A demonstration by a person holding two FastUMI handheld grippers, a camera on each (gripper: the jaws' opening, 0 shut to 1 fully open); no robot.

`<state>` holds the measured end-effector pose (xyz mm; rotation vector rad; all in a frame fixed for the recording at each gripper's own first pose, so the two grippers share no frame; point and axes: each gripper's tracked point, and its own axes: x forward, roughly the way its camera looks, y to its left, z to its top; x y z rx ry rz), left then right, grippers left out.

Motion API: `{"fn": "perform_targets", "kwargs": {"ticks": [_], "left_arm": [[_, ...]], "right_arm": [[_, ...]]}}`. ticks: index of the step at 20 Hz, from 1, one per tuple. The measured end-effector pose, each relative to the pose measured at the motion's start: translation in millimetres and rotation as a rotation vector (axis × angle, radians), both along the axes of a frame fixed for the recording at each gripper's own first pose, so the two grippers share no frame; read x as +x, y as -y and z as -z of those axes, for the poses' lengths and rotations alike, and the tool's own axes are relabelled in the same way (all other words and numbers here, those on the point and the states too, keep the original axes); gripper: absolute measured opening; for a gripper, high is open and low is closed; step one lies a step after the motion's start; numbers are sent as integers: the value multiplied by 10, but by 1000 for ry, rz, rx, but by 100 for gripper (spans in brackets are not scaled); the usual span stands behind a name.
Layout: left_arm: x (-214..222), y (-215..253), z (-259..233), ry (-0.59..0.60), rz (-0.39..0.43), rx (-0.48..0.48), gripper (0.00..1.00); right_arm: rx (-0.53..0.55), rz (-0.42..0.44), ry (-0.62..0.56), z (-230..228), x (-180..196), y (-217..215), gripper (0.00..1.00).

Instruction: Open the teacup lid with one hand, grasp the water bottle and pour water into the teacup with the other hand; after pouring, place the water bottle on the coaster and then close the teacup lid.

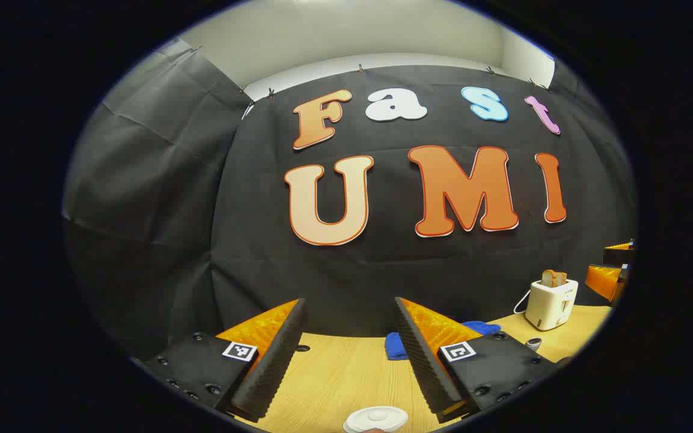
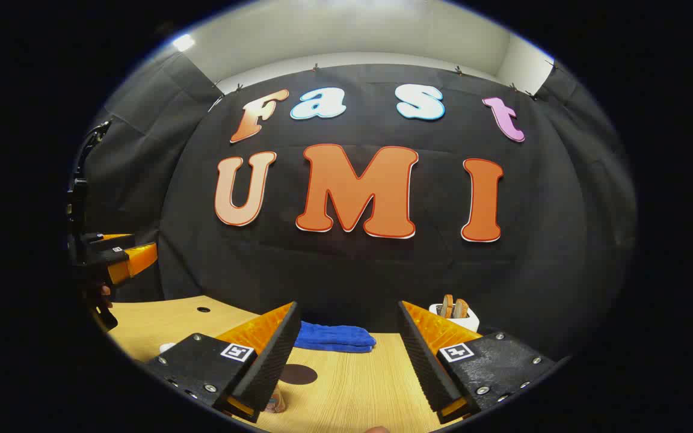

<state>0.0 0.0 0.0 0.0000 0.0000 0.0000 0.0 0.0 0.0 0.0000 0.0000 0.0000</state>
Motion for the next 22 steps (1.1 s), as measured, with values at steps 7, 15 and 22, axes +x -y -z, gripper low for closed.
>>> {"fn": "perform_targets", "kwargs": {"ticks": [7, 15, 22], "left_arm": [[-39, -32, -111, 35, -10, -8, 95], [-38, -21, -55, 5, -4, 2, 95], [-77, -21, 92, -35, 25, -7, 97]], "right_arm": [[-6, 18, 6, 0, 2, 16, 96], [-2, -11, -1, 2, -17, -33, 96], [-6, -51, 13, 27, -96, -152, 96]]}}
